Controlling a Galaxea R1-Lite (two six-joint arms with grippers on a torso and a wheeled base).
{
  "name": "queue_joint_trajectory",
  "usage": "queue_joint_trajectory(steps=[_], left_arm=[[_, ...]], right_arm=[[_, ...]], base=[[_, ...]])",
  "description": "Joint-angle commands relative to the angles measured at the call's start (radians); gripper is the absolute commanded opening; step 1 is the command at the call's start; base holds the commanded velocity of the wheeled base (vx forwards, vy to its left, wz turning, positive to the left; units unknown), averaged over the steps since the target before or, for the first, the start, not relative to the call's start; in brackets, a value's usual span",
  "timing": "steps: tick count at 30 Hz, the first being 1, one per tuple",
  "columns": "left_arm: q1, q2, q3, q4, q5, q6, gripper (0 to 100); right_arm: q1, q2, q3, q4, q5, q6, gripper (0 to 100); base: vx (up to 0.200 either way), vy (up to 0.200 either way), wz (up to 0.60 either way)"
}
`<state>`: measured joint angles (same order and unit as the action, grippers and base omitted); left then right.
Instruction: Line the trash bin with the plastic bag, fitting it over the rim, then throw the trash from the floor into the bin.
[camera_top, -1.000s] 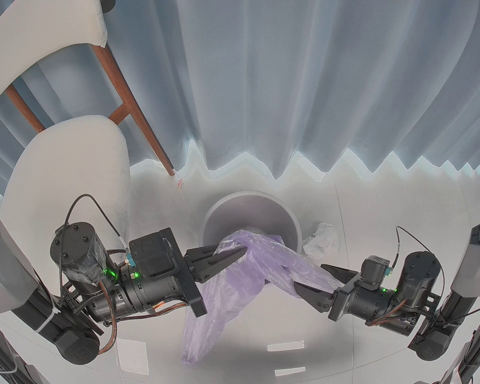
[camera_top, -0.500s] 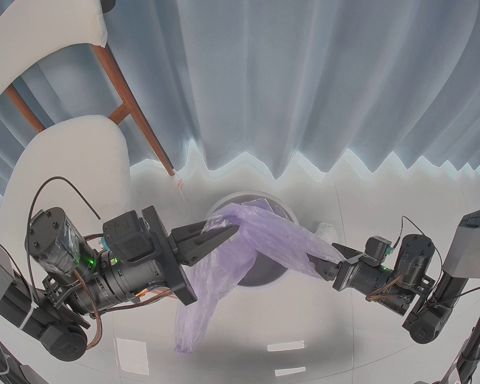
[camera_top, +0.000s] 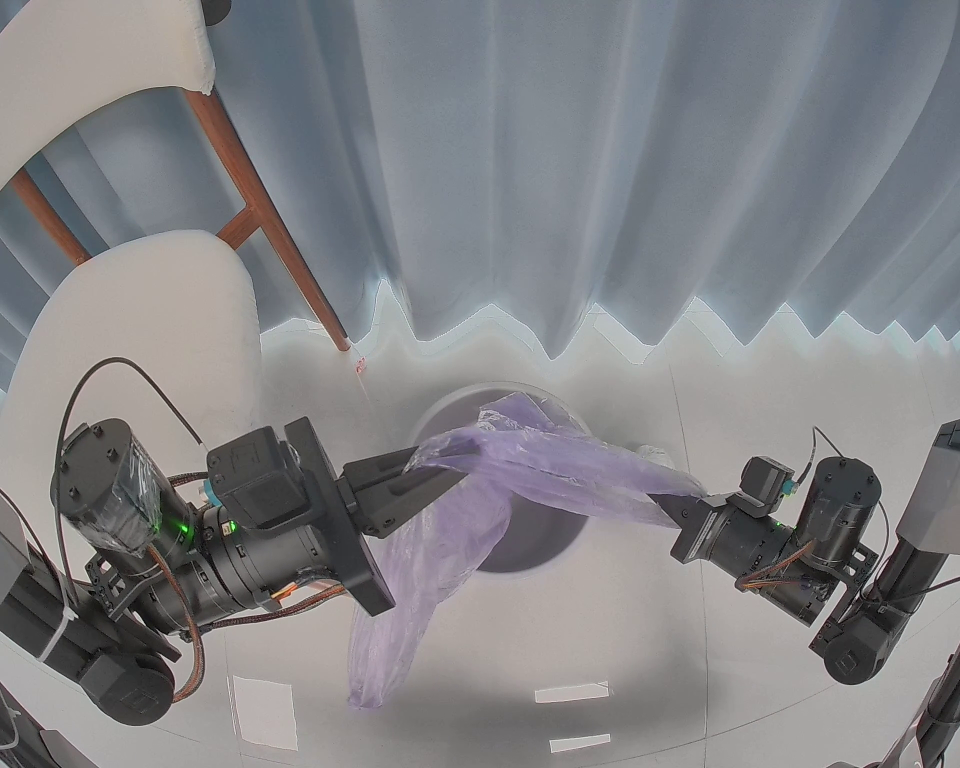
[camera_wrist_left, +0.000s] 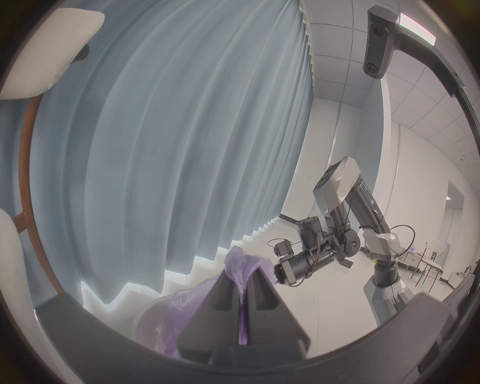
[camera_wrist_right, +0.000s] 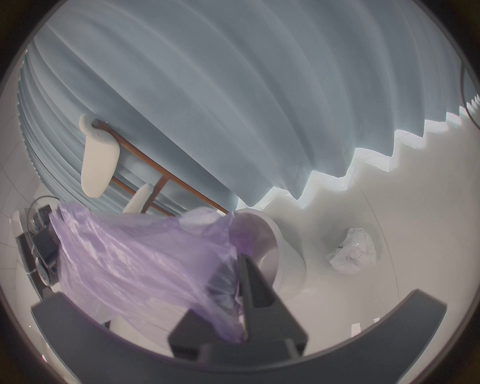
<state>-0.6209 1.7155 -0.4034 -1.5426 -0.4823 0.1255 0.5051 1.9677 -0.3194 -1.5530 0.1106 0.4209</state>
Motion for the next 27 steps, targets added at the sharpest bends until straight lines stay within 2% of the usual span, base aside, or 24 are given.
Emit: queue_joint_trajectory(steps=[1,7,14,19,20,24,27], left_arm=[[0.004,0.018,0.011,-0.001,0.004,-0.001,0],[-0.008,0.047,0.074,-0.001,0.005,-0.017,0],[0.000,0.072,0.106,-0.001,0.008,-0.055,0],[-0.017,0.076,0.110,-0.001,0.008,-0.052,0],[-0.017,0.076,0.112,-0.001,0.010,-0.053,100],[-0.014,0.072,0.104,-0.001,0.011,-0.064,100],[-0.010,0.064,0.090,0.001,0.044,-0.115,100]], right_arm=[[0.021,-0.046,-0.003,-0.013,0.001,0.012,0],[0.023,-0.081,-0.040,-0.007,-0.003,0.022,0],[0.012,-0.038,-0.047,-0.009,-0.081,0.030,0],[0.013,-0.026,-0.047,-0.013,-0.098,0.030,0],[0.016,-0.029,-0.044,-0.013,-0.098,0.030,0],[0.016,-0.027,-0.041,-0.013,-0.098,0.030,0],[0.004,-0.026,-0.043,-0.013,-0.098,0.030,0]], base=[[0.000,0.000,0.00],[0.000,0.000,0.00],[0.000,0.000,0.00],[0.000,0.000,0.00],[0.000,0.000,0.00],[0.000,0.000,0.00],[0.000,0.000,0.00]])
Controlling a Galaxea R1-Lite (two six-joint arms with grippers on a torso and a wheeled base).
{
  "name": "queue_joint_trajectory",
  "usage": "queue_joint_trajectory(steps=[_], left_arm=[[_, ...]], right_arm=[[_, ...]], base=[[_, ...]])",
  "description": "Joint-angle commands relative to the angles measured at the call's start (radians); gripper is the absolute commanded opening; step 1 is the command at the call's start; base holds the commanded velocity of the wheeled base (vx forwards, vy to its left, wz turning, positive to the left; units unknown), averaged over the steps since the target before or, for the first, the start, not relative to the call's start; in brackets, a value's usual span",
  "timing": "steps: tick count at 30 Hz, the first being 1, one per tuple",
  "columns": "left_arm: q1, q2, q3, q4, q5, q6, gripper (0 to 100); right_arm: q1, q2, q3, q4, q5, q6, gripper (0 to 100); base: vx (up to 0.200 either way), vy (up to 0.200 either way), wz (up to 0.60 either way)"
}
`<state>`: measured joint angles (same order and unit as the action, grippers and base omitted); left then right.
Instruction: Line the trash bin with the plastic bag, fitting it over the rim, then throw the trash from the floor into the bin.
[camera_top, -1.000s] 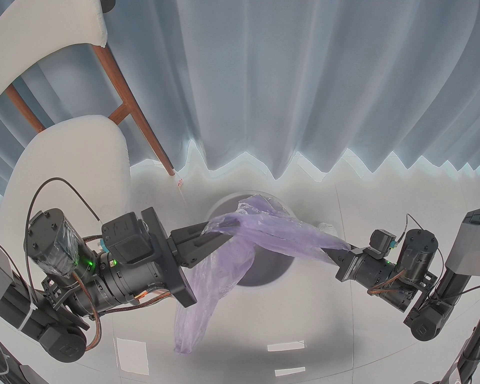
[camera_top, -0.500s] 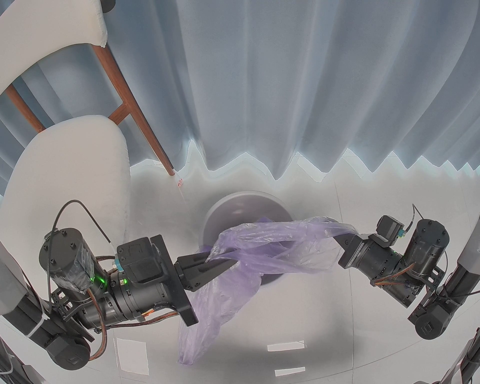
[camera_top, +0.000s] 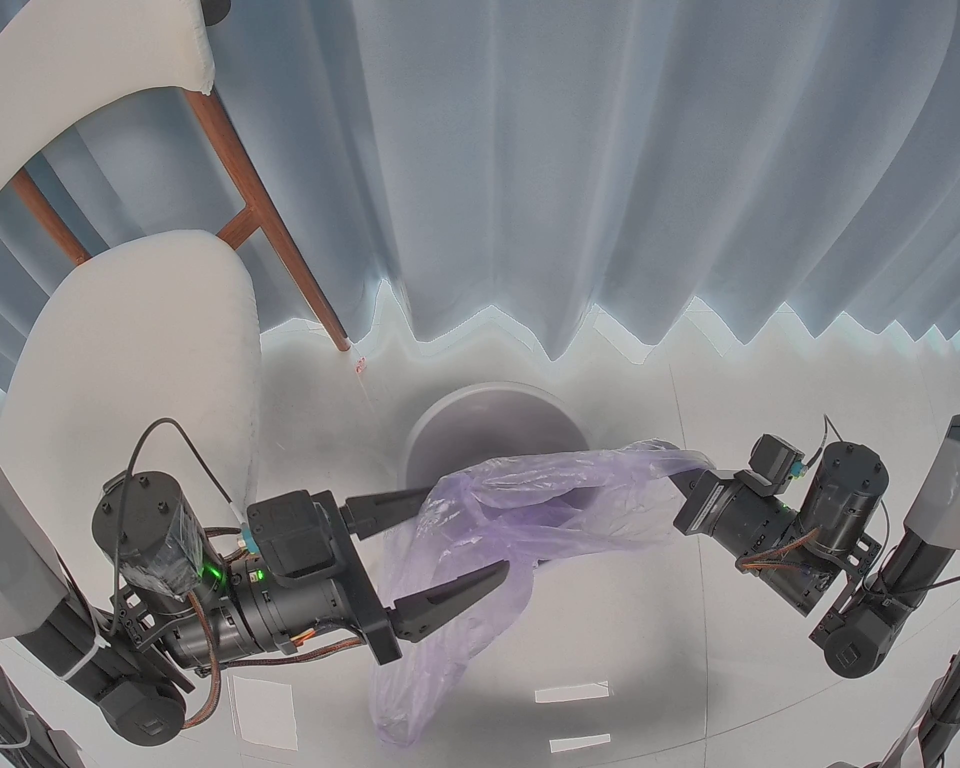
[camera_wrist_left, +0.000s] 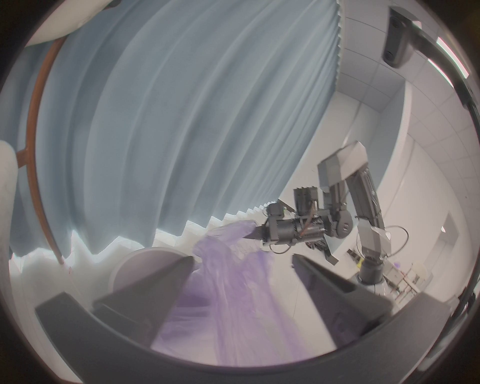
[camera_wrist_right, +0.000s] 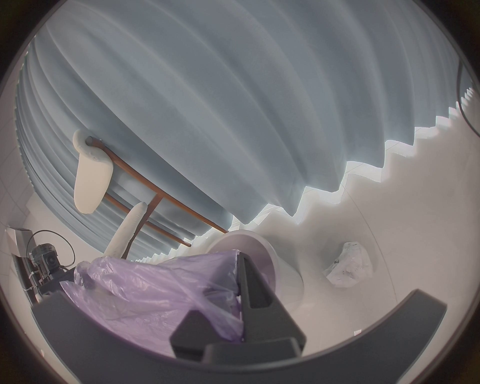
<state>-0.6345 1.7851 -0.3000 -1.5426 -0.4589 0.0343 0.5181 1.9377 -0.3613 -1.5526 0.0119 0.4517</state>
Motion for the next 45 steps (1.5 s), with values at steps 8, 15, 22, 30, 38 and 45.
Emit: queue_joint_trajectory(steps=[8,15,22,30,38,45], left_arm=[[0.016,-0.024,-0.014,0.004,0.131,-0.168,100],[0.001,-0.007,0.038,0.004,0.177,-0.146,100],[-0.030,0.039,0.180,-0.001,0.154,-0.037,100],[-0.019,0.099,0.236,-0.001,0.075,0.078,100],[-0.045,0.096,0.285,-0.001,0.105,0.082,100],[-0.051,0.099,0.263,-0.001,0.115,0.078,100]], right_arm=[[-0.132,-0.008,-0.021,-0.014,0.054,0.001,0],[-0.167,-0.006,-0.039,-0.012,0.063,0.008,0],[-0.161,-0.002,-0.039,-0.011,0.065,0.018,0],[-0.139,0.006,-0.036,-0.009,0.059,0.018,0],[-0.125,0.006,-0.025,-0.011,0.059,0.016,0],[-0.121,-0.002,-0.025,-0.012,0.057,0.016,0]], base=[[0.000,0.000,0.00],[0.000,0.000,0.00],[0.000,0.000,0.00],[0.000,0.000,0.00],[0.000,0.000,0.00],[0.000,0.000,0.00]])
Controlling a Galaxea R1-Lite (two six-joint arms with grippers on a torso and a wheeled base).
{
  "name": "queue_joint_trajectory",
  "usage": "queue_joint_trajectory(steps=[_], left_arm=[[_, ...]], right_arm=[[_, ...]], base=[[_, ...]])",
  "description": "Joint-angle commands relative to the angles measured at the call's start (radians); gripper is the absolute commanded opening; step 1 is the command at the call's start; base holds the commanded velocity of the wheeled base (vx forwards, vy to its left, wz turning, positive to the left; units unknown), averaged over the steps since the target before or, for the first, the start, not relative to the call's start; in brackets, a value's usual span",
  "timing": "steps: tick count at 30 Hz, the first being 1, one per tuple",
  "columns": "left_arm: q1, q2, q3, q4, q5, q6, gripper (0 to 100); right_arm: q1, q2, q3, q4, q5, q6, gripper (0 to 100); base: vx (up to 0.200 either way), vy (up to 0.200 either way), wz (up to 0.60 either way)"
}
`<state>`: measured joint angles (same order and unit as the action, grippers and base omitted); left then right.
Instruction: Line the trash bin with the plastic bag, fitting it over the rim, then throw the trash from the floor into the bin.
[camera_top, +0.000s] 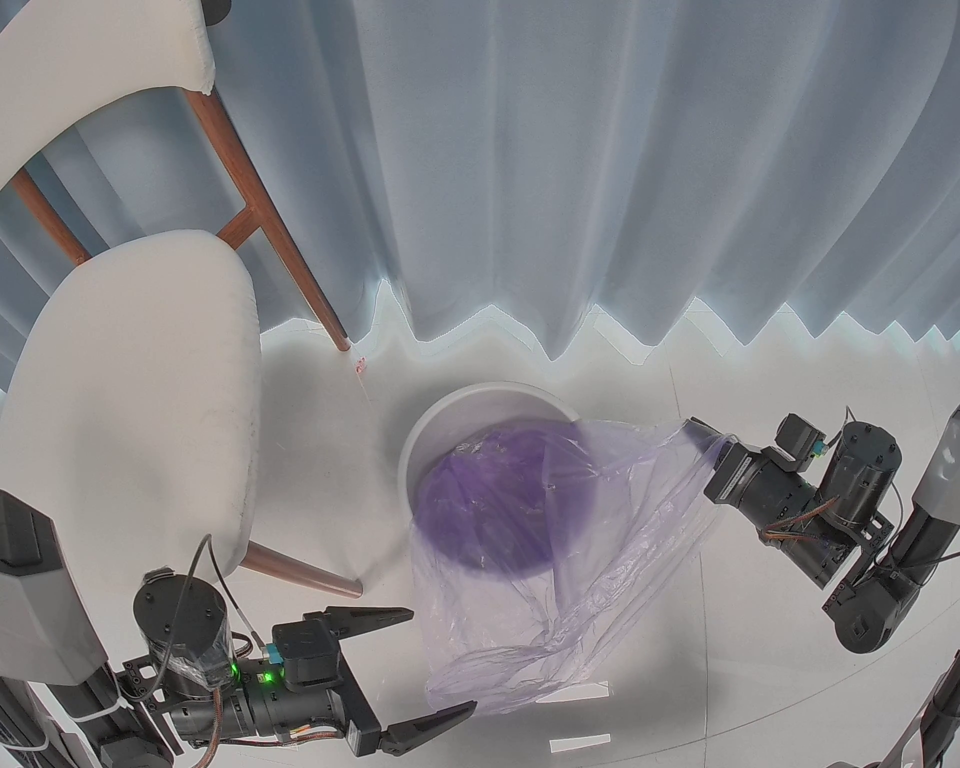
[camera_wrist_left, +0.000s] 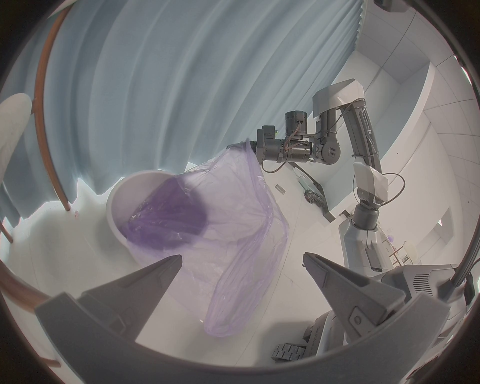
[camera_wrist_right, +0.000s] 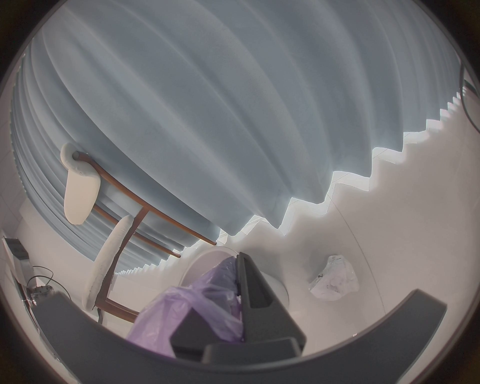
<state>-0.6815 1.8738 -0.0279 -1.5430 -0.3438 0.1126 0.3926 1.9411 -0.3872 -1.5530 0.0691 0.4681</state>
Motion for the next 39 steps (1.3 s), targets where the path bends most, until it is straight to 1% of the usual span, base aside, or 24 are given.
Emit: queue_joint_trajectory(steps=[1,4,5,6,7,9,11,12,13,16,17,18,19,20,21,22,23,25,27,29,31,35,38,39], left_arm=[[-0.013,0.024,-0.009,0.000,-0.003,0.001,100],[-0.032,0.068,-0.009,-0.002,-0.003,0.006,100],[-0.049,0.080,-0.012,-0.002,-0.003,0.009,100],[-0.049,0.080,-0.012,-0.002,-0.003,0.009,100],[-0.062,0.082,-0.023,-0.002,-0.003,0.012,100],[-0.064,0.074,-0.053,-0.002,-0.004,0.013,100],[-0.047,0.068,-0.086,-0.002,-0.003,0.006,100],[-0.044,0.067,-0.090,-0.002,-0.004,0.002,100],[0.003,0.042,-0.176,-0.002,-0.003,-0.007,100],[0.115,0.015,-0.349,0.003,-0.029,-0.030,100],[0.142,0.018,-0.419,0.006,-0.049,-0.050,100],[0.142,0.018,-0.419,0.006,-0.049,-0.050,100],[0.169,0.028,-0.507,0.009,-0.063,-0.100,100],[0.171,0.033,-0.530,0.015,-0.064,-0.129,100],[0.165,0.033,-0.532,0.015,-0.064,-0.142,100],[0.158,0.024,-0.526,0.021,-0.073,-0.174,100],[0.152,0.018,-0.529,0.030,-0.089,-0.182,100],[0.146,0.011,-0.523,0.018,-0.144,-0.169,100],[0.155,0.002,-0.494,0.000,-0.161,-0.151,100],[0.194,-0.055,-0.405,-0.002,-0.161,-0.111,100],[0.215,-0.113,-0.379,0.006,-0.162,-0.105,100],[0.212,-0.176,-0.371,0.041,-0.159,-0.105,100],[0.203,-0.182,-0.371,0.043,-0.159,-0.105,100],[0.183,-0.180,-0.374,0.043,-0.158,-0.106,100]], right_arm=[[0.012,-0.010,0.001,-0.013,0.000,0.000,0],[0.034,-0.024,-0.001,-0.013,-0.009,0.001,0],[0.046,-0.033,-0.005,-0.009,-0.028,0.001,0],[0.046,-0.033,-0.005,-0.009,-0.028,0.001,0],[0.063,-0.040,-0.018,-0.006,-0.060,0.003,0],[0.065,-0.047,-0.042,0.008,-0.075,0.011,0],[0.063,-0.057,-0.078,0.063,-0.077,0.021,0],[0.063,-0.057,-0.081,0.068,-0.077,0.023,0],[0.063,-0.070,-0.125,0.143,-0.077,0.043,0],[0.062,-0.085,-0.219,0.283,-0.077,0.072,0],[0.062,-0.086,-0.248,0.327,-0.075,0.078,0],[0.062,-0.086,-0.248,0.327,-0.075,0.078,0],[0.062,-0.082,-0.300,0.393,-0.071,0.083,0],[0.062,-0.077,-0.318,0.415,-0.069,0.084,0],[0.063,-0.074,-0.325,0.421,-0.069,0.086,0],[0.063,-0.067,-0.340,0.430,-0.066,0.089,0],[0.066,-0.057,-0.341,0.430,-0.058,0.092,0],[0.072,-0.047,-0.326,0.422,-0.045,0.090,0],[0.072,-0.045,-0.320,0.422,-0.043,0.090,0],[0.072,-0.044,-0.315,0.422,-0.042,0.092,0],[0.071,-0.040,-0.314,0.422,-0.042,0.090,0],[0.072,-0.040,-0.308,0.421,-0.042,0.087,0],[0.072,-0.048,-0.306,0.421,-0.042,0.086,0],[0.072,-0.051,-0.303,0.421,-0.042,0.084,0]], base=[[0.000,0.000,0.00],[0.000,0.000,0.00],[0.000,0.000,0.00],[0.000,0.000,0.00],[0.000,0.000,0.00],[0.000,0.000,0.00],[0.000,0.000,0.00],[0.000,0.000,0.00],[0.000,0.000,0.00],[0.000,0.000,0.00],[0.000,0.000,0.00],[0.000,0.000,0.00],[0.000,0.000,0.00],[0.000,0.000,0.00],[0.000,0.000,0.00],[0.000,0.000,0.00],[0.000,0.000,0.00],[0.000,0.000,0.00],[0.000,0.000,0.00],[0.100,0.000,0.00],[0.200,0.000,0.00],[0.200,0.000,0.00],[0.200,0.000,0.00],[0.200,0.000,0.00]])
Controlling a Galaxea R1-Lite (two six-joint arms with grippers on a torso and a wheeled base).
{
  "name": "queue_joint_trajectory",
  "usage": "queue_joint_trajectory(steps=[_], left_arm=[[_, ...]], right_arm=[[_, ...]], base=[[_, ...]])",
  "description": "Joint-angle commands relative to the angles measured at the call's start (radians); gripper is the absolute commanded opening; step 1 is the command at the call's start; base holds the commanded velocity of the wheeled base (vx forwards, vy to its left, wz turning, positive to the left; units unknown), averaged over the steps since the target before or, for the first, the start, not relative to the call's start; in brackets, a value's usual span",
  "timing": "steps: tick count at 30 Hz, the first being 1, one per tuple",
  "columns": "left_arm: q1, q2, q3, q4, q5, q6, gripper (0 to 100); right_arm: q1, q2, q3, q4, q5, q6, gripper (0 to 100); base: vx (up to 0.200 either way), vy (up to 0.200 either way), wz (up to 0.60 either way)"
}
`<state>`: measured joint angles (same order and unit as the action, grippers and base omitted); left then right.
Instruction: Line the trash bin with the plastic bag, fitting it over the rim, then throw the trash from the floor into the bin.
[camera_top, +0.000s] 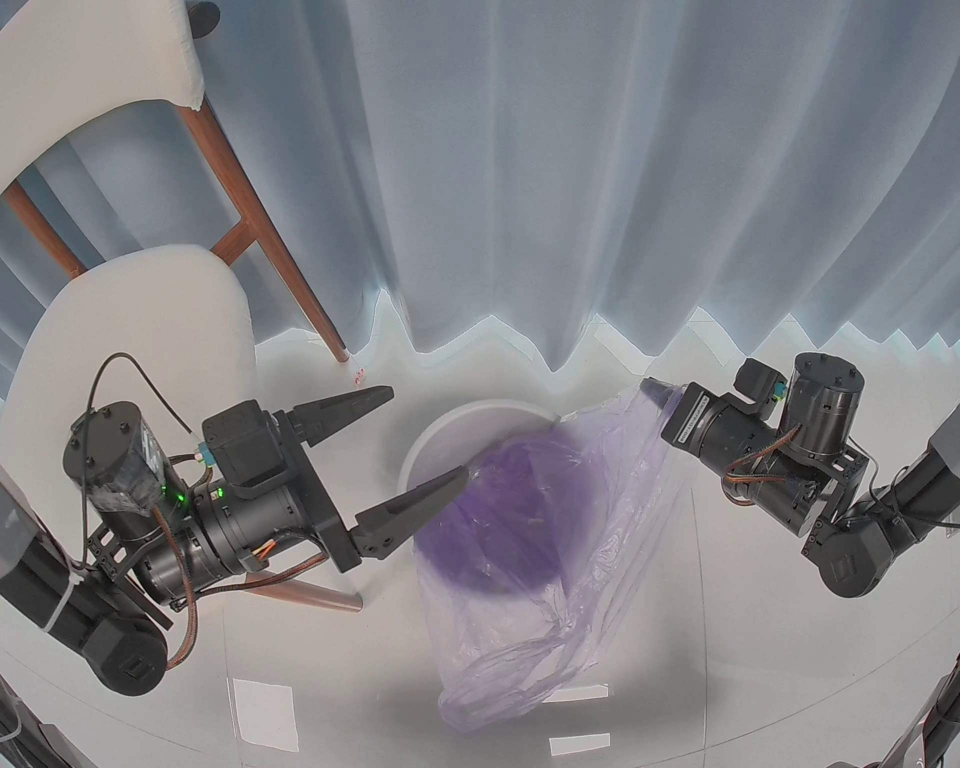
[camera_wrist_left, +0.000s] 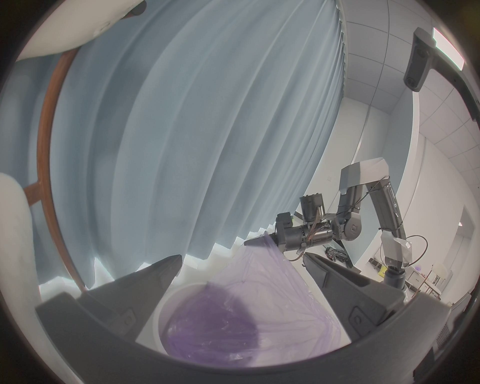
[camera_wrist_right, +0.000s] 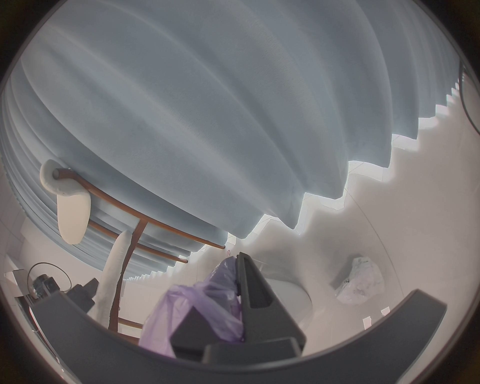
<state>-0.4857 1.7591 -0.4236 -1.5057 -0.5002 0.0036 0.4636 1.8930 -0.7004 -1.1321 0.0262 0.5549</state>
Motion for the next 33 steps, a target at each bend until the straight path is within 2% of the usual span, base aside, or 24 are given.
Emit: queue_joint_trajectory(steps=[1,4,6,7,10,16,24,25,28,32,33], left_arm=[[-0.020,-0.064,0.020,0.004,-0.001,0.003,100],[-0.105,-0.055,-0.007,-0.002,0.019,0.001,100],[-0.123,-0.052,-0.014,-0.004,0.035,-0.004,100],[-0.142,-0.033,-0.030,-0.005,0.086,-0.019,100],[-0.142,-0.020,-0.049,0.001,0.095,-0.050,100],[-0.168,-0.006,0.028,0.010,0.098,-0.063,100],[-0.157,0.003,0.039,0.025,0.103,-0.051,100],[-0.155,0.003,0.040,0.039,0.104,-0.050,100],[-0.157,0.003,0.049,0.030,0.109,-0.022,100],[-0.160,-0.004,0.100,0.035,0.167,0.041,100],[-0.168,0.002,0.151,0.033,0.219,0.073,100]], right_arm=[[0.001,-0.003,0.010,0.000,0.001,-0.003,0],[0.001,-0.006,0.015,-0.001,0.001,-0.004,0],[0.001,-0.006,0.016,-0.006,0.001,-0.004,0],[0.003,-0.003,0.018,-0.026,0.001,-0.004,0],[0.009,-0.002,0.030,-0.037,0.001,-0.006,0],[0.069,0.009,0.022,-0.038,-0.005,0.005,0],[0.086,0.024,0.006,-0.035,-0.023,0.023,0],[0.095,0.038,-0.011,-0.028,-0.065,0.040,0],[0.096,0.078,-0.053,-0.028,-0.117,0.053,0],[0.098,0.107,-0.068,-0.031,-0.138,0.057,0],[0.099,0.110,-0.067,-0.026,-0.138,0.065,0]], base=[[0.200,0.000,0.00],[0.000,0.000,0.00],[0.000,0.000,0.00],[0.000,0.000,0.00],[0.000,0.000,0.00],[0.000,-0.200,0.00],[0.000,-0.200,0.00],[0.000,-0.200,0.00],[0.000,-0.200,0.00],[0.000,0.000,0.00],[0.000,0.000,0.00]])
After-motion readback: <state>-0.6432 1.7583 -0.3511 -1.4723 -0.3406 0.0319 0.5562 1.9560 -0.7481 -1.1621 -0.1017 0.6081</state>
